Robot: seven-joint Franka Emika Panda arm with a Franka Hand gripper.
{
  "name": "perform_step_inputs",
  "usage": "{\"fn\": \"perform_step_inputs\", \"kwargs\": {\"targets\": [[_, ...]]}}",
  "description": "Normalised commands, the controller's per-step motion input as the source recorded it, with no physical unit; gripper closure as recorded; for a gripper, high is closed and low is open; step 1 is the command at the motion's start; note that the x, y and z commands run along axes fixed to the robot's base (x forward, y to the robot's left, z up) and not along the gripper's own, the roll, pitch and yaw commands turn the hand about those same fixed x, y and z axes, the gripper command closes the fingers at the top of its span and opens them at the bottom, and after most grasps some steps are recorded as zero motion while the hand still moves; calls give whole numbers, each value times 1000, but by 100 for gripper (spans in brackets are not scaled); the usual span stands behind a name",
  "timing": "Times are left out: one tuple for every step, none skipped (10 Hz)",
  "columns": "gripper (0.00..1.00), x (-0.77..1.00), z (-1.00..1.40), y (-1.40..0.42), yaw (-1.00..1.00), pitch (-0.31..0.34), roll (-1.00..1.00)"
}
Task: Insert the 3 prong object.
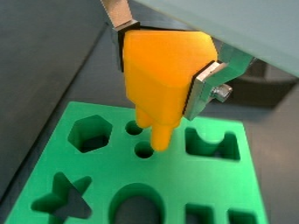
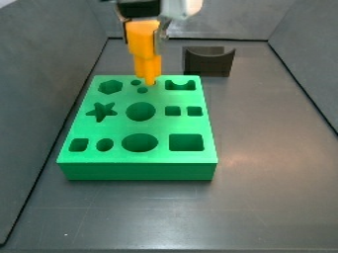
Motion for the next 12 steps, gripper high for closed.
{"fn": "perform_step_inputs", "kwargs": {"targets": [[100, 0, 0, 157, -257, 26, 0], [100, -131, -229, 220, -311, -10, 31], [100, -314, -240, 174, -406, -29, 0], [100, 0, -51, 20, -343, 0, -133], [100, 0, 0, 0, -211, 0, -114], [100, 23, 0, -37, -71, 0, -123], [100, 0, 0, -29, 0, 0, -200], [100, 0, -40, 0, 66, -17, -300], [100, 0, -40, 0, 54, -24, -296], [100, 0, -31, 0, 37, -29, -356], [100, 0, -54, 0, 51, -29, -366], [100, 0, -103, -23, 0, -24, -223]]}}
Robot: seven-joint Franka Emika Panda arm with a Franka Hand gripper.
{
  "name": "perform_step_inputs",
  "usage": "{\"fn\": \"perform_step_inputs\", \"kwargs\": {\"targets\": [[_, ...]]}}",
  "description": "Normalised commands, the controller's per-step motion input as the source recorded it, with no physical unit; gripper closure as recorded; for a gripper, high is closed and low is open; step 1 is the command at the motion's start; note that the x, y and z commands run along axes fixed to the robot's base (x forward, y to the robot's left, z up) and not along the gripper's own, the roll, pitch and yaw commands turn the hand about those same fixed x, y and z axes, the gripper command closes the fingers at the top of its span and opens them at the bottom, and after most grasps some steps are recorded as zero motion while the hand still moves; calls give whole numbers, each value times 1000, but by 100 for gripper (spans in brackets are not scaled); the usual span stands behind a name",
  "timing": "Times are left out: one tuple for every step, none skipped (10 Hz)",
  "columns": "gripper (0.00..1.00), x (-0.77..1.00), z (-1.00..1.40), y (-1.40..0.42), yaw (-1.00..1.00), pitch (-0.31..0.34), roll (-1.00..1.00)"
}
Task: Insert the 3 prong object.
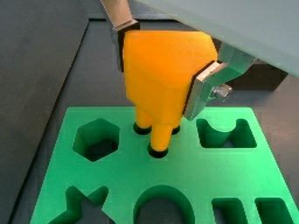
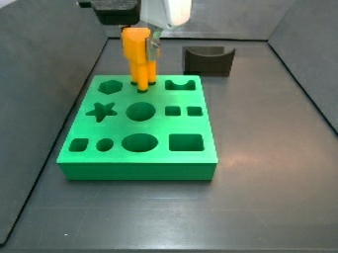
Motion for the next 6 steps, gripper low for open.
{"fn": "perform_step_inputs", "kwargs": {"targets": [[100, 0, -60, 0, 0, 0, -20], [100, 0, -114, -49, 0, 0, 0], [100, 137, -329, -60, -77, 10, 17], [100, 160, -460, -97, -131, 9, 21], [100, 117, -469, -111, -174, 0, 0], [100, 169, -534, 0, -174, 23, 143]]}}
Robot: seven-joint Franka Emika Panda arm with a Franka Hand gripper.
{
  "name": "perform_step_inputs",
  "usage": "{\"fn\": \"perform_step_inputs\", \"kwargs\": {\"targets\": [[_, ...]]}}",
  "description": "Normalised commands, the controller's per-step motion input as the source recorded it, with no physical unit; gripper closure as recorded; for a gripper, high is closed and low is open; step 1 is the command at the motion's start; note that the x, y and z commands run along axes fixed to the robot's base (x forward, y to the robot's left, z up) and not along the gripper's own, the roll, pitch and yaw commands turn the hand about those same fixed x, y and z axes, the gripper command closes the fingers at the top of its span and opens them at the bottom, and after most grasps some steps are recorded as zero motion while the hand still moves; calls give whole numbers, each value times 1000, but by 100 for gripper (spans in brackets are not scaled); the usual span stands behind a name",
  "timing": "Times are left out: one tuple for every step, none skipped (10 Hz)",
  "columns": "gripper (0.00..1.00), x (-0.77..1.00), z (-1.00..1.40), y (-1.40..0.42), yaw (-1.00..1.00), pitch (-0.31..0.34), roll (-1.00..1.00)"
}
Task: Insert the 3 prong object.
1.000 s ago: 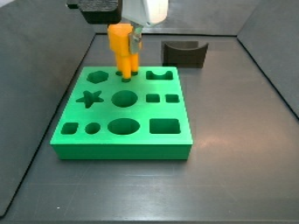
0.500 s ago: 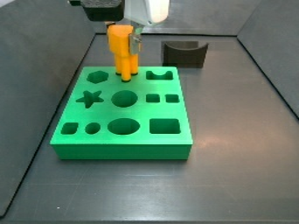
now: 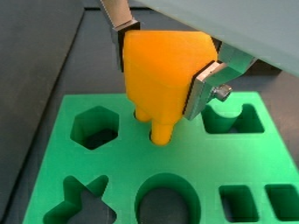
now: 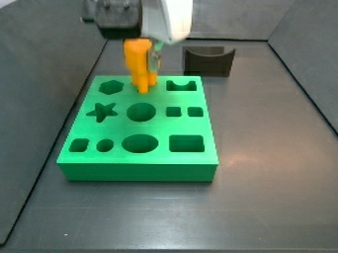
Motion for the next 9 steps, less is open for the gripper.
{"fn": "perform_step_inputs", "kwargs": {"targets": [[100, 143, -483, 0, -174, 27, 206], [100, 46, -477, 0, -171, 3, 249], [100, 0, -417, 20, -80, 0, 241], [100, 0, -337, 9, 0, 0, 166], [100, 0, -211, 20, 0, 0, 63], [100, 106, -463, 29, -29, 26, 57], [100, 129, -511, 71, -91, 46, 0], [100, 83, -326, 63, -114, 0, -261], [100, 0, -11, 0, 0, 0, -34]]}}
